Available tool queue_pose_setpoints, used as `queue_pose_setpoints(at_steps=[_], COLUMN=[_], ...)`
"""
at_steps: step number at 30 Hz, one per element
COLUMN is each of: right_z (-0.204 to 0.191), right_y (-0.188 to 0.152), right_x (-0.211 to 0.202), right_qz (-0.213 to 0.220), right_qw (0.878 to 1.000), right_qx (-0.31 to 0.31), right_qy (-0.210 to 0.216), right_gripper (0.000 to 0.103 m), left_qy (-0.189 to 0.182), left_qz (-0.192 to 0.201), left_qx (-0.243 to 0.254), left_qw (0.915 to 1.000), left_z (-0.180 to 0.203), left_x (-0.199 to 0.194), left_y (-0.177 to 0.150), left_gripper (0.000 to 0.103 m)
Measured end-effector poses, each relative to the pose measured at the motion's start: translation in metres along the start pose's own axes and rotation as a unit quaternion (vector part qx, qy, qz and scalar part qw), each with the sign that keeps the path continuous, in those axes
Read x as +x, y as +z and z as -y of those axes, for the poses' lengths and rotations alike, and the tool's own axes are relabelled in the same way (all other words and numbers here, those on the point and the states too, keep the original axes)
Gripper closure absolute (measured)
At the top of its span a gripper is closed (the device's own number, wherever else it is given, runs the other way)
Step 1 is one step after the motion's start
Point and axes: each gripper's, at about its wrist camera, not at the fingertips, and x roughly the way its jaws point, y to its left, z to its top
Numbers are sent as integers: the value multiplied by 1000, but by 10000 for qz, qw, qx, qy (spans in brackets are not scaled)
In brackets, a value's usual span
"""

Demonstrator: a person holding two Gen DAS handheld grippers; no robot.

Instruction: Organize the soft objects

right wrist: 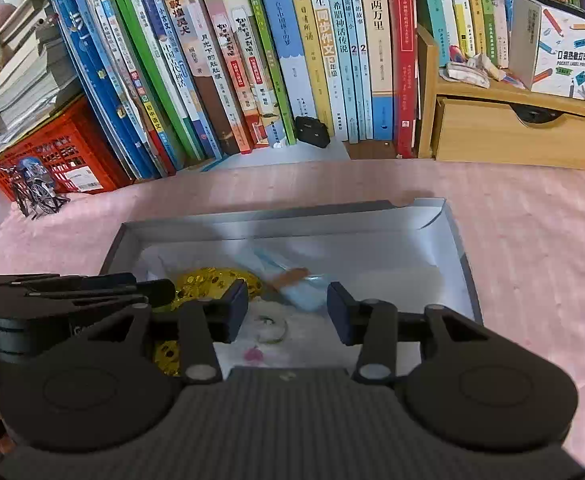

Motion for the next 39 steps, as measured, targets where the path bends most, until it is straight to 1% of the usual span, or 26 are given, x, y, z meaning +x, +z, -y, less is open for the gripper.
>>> queue_pose_setpoints(at_steps=[1,2,4,7,10,13,23,25,27,31,35,39], right_z=[0,0,-1,-3,-4,-6,-11,-11,-12,-14,-20,-27], right_y=[0,0,0,-2,-5,-8,-25,-29,-33,-45,-58,-74], right_x=[-3,-6,-12,-25,-39,-52,-94,-101,-110,-130,-151,-169], right_qz=[14,18,33,120,219,339,616,668,742,886,1130,1380], right_qw=[10000,10000,10000,9998,9995,9989,9969,9965,9959,9947,9913,9866], right_qx=[-5,-15,-37,-119,-220,-328,-486,-511,-520,-514,-664,-851], right_qy=[14,39,60,66,12,-46,38,20,19,98,147,177], right_gripper=[41,41,37,35,32,29,24,21,21,20,19,17], left_qy=[1,6,51,181,188,164,101,75,104,131,60,-104], left_qz=[29,57,118,178,226,312,586,690,809,999,1173,1240], left_qx=[22,64,192,340,371,367,387,399,441,499,414,303], left_qw=[10000,10000,9997,9991,9989,9987,9975,9968,9957,9937,9922,9918], left_z=[2,4,9,16,18,19,23,23,24,28,28,27], left_x=[-3,-7,-15,-26,-39,-53,-102,-113,-126,-148,-168,-183], left_y=[-1,-3,-6,-11,-16,-21,-41,-47,-54,-68,-84,-102], left_gripper=[55,53,47,44,42,40,37,34,30,30,29,28])
